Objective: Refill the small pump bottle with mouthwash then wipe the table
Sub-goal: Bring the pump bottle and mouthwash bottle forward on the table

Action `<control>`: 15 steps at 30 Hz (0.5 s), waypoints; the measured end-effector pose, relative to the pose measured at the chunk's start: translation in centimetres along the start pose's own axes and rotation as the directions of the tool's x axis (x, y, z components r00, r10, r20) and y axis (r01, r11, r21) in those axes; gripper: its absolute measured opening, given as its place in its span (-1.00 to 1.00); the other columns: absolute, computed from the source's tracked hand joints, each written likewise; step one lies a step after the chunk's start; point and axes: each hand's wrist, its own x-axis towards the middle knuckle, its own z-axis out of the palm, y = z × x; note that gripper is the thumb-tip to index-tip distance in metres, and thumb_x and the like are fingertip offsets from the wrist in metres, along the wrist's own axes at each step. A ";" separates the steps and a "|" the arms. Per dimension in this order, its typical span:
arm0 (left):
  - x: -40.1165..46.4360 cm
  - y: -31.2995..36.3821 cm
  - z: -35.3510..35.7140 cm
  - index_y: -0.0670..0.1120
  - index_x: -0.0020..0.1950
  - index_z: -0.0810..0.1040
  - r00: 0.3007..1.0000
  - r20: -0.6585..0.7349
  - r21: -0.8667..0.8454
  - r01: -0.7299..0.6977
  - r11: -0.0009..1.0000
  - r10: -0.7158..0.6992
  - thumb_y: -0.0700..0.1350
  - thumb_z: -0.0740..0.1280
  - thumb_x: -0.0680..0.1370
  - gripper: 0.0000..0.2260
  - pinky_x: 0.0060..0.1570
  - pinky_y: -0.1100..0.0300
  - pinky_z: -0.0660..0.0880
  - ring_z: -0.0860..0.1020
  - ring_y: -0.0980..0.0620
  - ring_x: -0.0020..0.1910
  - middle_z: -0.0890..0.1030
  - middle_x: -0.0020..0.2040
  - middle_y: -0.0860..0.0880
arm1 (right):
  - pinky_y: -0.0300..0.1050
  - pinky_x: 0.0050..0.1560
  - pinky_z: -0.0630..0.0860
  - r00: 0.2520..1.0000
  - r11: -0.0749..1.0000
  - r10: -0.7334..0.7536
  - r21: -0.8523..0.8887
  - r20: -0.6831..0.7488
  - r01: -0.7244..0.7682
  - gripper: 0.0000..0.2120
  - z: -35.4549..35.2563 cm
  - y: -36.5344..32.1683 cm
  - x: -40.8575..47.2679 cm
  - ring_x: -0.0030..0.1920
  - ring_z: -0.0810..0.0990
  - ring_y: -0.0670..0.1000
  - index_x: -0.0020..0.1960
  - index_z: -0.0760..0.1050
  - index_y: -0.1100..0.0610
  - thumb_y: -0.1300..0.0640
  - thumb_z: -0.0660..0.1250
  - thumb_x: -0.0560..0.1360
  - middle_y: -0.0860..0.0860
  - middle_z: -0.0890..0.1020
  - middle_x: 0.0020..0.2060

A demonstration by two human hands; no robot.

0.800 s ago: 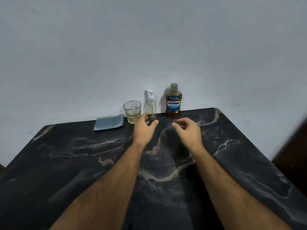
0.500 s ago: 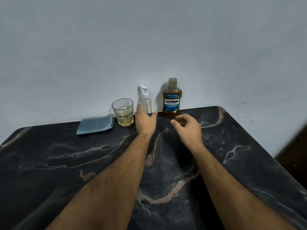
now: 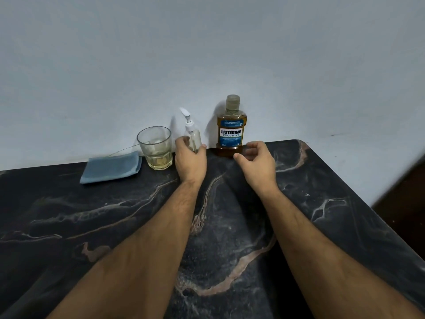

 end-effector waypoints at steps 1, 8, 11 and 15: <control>-0.8 -0.1 -0.4 -0.10 0.25 0.43 1.000 0.006 -0.018 -0.006 1.000 0.006 -0.11 0.43 0.49 -0.63 -0.01 0.23 0.41 0.56 0.03 0.00 0.58 0.05 0.02 | -0.21 0.00 0.52 1.000 1.000 0.002 -0.003 -0.009 -0.002 -0.56 -0.2 -0.1 0.3 0.03 0.58 -0.09 0.29 0.44 0.07 0.03 0.47 0.47 -0.02 0.60 0.11; -4.0 -0.8 -4.6 0.00 0.11 0.38 0.993 0.118 -0.028 -0.007 1.000 0.011 -0.15 0.43 0.44 -0.67 0.01 0.12 0.54 0.60 0.16 -0.12 0.62 -0.09 0.12 | -0.06 0.34 0.40 0.979 0.987 0.079 0.122 0.187 -0.103 -0.19 -0.1 -2.3 4.1 0.42 0.39 0.10 0.52 0.16 0.06 0.18 0.53 0.41 0.11 0.37 0.44; -4.4 -1.1 -5.9 0.03 0.12 0.36 0.987 0.163 -0.030 0.010 1.000 -0.005 -0.15 0.43 0.45 -0.66 0.04 0.13 0.53 0.58 0.20 -0.08 0.62 -0.05 0.14 | -0.19 0.13 0.47 0.956 0.971 0.093 0.187 0.279 -0.149 -0.24 0.5 -2.9 5.1 0.25 0.53 0.04 0.47 0.20 0.11 0.26 0.53 0.40 0.03 0.51 0.21; -4.5 -1.5 -7.0 0.04 0.11 0.36 0.982 0.185 -0.025 -0.016 1.000 0.020 -0.15 0.44 0.44 -0.65 -0.16 0.33 0.41 0.54 0.31 -0.13 0.60 -0.09 0.19 | -0.02 0.24 0.52 0.960 0.971 0.104 0.183 0.260 -0.154 -0.51 1.7 -3.0 5.5 0.17 0.60 0.06 0.30 0.43 0.21 0.33 0.49 0.42 0.07 0.62 0.14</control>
